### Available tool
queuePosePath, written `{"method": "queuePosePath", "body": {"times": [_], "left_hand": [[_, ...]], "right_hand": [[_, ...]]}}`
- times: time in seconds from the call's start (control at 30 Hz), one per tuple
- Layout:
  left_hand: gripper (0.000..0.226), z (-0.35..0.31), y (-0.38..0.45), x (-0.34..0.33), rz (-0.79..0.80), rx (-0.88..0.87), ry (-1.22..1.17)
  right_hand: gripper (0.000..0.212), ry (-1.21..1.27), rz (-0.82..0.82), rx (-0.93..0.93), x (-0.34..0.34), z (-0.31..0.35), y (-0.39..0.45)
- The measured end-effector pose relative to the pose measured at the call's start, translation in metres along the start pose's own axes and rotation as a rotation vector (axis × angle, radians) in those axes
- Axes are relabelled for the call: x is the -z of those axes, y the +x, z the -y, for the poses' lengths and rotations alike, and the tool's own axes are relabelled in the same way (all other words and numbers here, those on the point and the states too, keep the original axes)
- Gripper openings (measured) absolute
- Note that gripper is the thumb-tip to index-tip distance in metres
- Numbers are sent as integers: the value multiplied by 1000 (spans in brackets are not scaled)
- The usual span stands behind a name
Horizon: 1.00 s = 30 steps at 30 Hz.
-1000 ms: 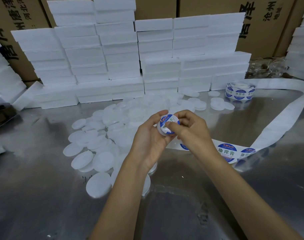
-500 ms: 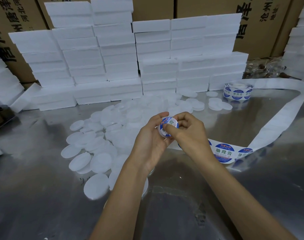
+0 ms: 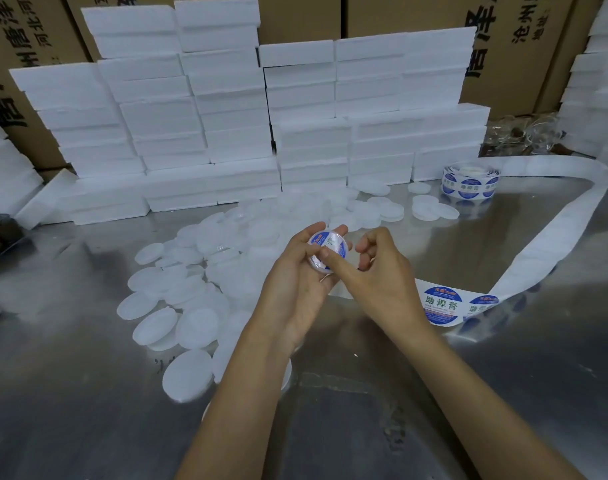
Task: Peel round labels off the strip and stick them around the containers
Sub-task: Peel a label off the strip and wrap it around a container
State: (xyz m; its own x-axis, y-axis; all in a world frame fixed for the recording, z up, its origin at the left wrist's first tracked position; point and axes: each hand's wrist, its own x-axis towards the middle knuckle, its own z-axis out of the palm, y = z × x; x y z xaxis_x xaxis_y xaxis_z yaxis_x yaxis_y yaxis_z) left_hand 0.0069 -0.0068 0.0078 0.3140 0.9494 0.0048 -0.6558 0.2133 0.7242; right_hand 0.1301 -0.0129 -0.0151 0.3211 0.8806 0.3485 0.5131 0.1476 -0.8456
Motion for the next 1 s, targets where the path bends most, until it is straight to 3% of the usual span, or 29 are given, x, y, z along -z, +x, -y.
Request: {"method": "queuePosePath", "body": {"times": [0.2,0.43,0.53,0.67,0.8,0.93,1.0], "left_hand": [[19,4,2,1,-15,-40,33],[22,3,0,9,-162,-189,666],[21,-3,-2,11,-195,-184,655],[21,0,-3,12,-226,-135,493],[17,1,-3,12,-157,-75,386],[19,0,-2,11,-146,-86,566],[35,0,-3,12,-61,-86,671]], "right_hand": [[42,-102,-17,187,-6,1,-7],[34,-87,56,251,1,-6,-2],[32,-104,120,252,9,-8,0],[46,-159,201,207,10,-8,-6],[40,-133,143,213,10,-9,-4],[35,-107,83,208,10,-11,0],[28,-112,96,218,11,-12,0]]}}
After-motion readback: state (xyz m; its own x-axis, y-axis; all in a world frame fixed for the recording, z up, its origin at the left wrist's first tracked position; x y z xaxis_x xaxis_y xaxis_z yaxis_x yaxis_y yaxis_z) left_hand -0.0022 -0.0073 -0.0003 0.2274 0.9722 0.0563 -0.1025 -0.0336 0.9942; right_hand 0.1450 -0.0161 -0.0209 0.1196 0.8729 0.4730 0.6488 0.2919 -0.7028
